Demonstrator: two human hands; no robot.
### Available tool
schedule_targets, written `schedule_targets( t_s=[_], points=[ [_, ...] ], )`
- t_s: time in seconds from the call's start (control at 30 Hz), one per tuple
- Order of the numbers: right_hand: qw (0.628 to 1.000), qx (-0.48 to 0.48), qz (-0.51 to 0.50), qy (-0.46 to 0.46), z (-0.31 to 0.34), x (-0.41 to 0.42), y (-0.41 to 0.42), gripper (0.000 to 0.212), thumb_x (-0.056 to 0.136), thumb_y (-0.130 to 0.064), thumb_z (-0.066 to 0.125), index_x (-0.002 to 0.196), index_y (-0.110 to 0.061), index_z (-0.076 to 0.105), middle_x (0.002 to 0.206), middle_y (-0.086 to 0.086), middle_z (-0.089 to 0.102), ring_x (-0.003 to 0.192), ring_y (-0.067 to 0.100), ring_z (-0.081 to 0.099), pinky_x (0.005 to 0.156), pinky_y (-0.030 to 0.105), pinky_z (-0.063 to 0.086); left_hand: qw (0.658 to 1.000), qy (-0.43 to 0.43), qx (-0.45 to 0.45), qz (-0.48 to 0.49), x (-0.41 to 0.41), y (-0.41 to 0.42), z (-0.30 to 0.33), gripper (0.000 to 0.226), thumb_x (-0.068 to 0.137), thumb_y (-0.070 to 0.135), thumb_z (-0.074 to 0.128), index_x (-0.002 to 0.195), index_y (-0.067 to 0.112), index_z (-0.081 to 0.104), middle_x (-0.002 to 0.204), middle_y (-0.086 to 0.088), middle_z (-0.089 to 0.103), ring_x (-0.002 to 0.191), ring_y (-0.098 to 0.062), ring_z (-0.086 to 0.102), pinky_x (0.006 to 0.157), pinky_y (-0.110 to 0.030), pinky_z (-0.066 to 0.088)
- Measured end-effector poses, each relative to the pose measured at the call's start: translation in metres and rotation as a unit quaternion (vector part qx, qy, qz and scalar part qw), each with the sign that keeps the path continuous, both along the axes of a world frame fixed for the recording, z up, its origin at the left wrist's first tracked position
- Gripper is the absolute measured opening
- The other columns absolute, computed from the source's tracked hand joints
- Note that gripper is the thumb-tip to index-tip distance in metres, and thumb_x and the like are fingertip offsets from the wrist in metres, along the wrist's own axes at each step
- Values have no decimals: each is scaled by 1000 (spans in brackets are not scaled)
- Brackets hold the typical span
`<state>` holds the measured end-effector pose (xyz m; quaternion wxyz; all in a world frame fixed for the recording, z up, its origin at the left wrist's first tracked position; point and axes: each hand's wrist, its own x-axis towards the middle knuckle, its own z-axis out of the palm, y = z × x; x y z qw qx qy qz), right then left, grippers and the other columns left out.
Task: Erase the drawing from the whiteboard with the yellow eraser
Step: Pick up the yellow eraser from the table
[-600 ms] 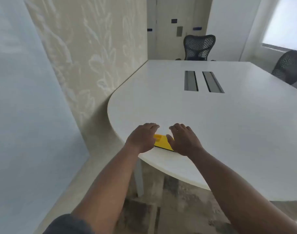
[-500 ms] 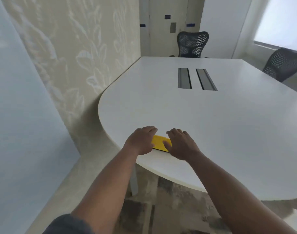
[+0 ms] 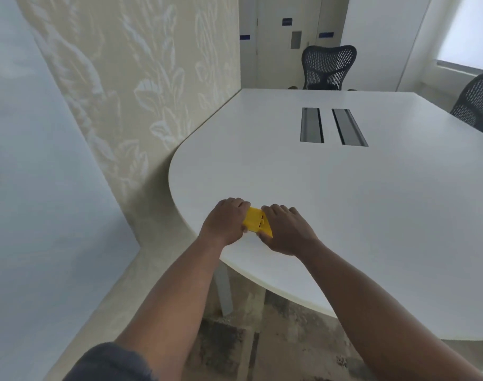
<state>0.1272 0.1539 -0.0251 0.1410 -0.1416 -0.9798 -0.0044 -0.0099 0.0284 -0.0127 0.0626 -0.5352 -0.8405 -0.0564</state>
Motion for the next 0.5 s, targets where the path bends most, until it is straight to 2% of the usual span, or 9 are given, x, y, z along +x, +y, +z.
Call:
schedule_targets(
  t_s=[0.17, 0.27, 0.33, 0.43, 0.5],
  points=[
    [996, 35, 43, 72, 51, -35, -52, 63, 89, -52, 56, 136, -13, 44, 123, 4, 61, 109, 26, 58, 93, 38, 43, 994, 93, 60, 14, -7, -60, 50, 57, 87, 18, 68, 140, 9, 48, 140, -7, 56, 136, -24, 47, 117, -35, 31],
    [989, 38, 82, 121, 86, -52, -93, 59, 89, -54, 55, 130, -14, 48, 114, 3, 62, 101, 24, 58, 88, 36, 43, 983, 151, 102, 32, -5, -107, 86, 58, 81, 9, 72, 136, 5, 54, 135, -11, 61, 134, -28, 52, 116, -38, 37],
    [980, 44, 110, 158, 109, -63, -129, 60, 91, -56, 52, 130, -12, 48, 111, 3, 61, 99, 25, 58, 85, 36, 44, 970, 203, 124, 46, -6, -149, 113, 57, 76, 5, 73, 132, 2, 59, 130, -13, 65, 130, -30, 57, 113, -40, 43],
    [965, 28, 152, 211, 139, -76, -182, 61, 93, -54, 52, 132, -8, 47, 113, 7, 60, 101, 28, 57, 86, 39, 45, 952, 265, 130, 78, -3, -210, 151, 58, 83, 6, 64, 139, 3, 54, 141, -11, 60, 138, -29, 50, 117, -39, 38],
    [951, 14, 183, 249, 162, -85, -222, 60, 93, -51, 54, 132, -6, 47, 115, 9, 60, 103, 31, 57, 86, 41, 46, 931, 323, 142, 96, -3, -255, 178, 60, 82, 8, 66, 141, 5, 54, 144, -10, 58, 140, -27, 48, 118, -38, 37]
  ],
)
